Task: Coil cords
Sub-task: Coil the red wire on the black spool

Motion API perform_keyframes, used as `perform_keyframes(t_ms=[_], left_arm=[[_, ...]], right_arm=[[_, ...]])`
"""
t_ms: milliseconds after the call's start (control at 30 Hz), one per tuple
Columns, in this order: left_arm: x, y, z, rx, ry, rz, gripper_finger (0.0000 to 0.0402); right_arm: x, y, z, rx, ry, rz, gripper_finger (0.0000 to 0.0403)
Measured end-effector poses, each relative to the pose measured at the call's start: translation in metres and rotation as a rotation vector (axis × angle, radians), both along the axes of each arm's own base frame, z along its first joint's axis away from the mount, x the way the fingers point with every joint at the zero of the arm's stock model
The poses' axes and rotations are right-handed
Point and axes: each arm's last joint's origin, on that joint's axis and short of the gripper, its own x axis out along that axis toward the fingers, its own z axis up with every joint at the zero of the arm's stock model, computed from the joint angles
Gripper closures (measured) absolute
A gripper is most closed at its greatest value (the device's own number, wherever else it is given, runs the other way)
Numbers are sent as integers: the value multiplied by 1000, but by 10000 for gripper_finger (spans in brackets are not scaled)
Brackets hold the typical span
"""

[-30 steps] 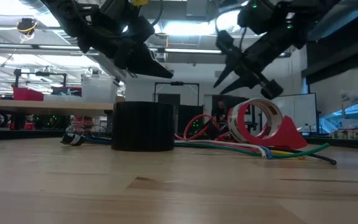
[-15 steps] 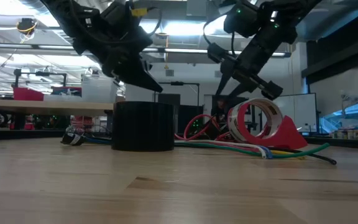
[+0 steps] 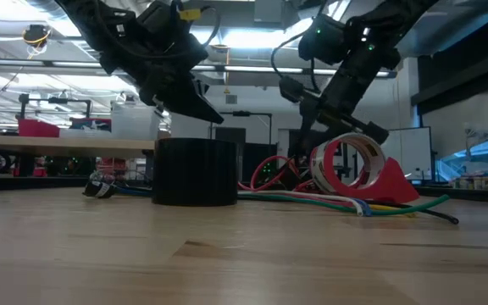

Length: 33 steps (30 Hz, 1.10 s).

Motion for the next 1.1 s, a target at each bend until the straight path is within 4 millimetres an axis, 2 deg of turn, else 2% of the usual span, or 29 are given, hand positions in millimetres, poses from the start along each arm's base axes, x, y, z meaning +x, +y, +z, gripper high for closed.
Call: perform_keyframes(t_ms=[267, 733, 967, 1100], left_arm=[[1, 0, 1, 9, -12, -3, 401], [1, 0, 1, 9, -12, -3, 401], [1, 0, 1, 8, -11, -3, 401], [0, 0, 1, 8, -11, -3, 401]], right_arm=[[7, -2, 3, -17, -79, 1, 308], [5, -2, 1, -45, -45, -25, 308], [14, -3, -20, 2, -25, 6, 308], [22, -5, -25, 4, -78, 18, 308]])
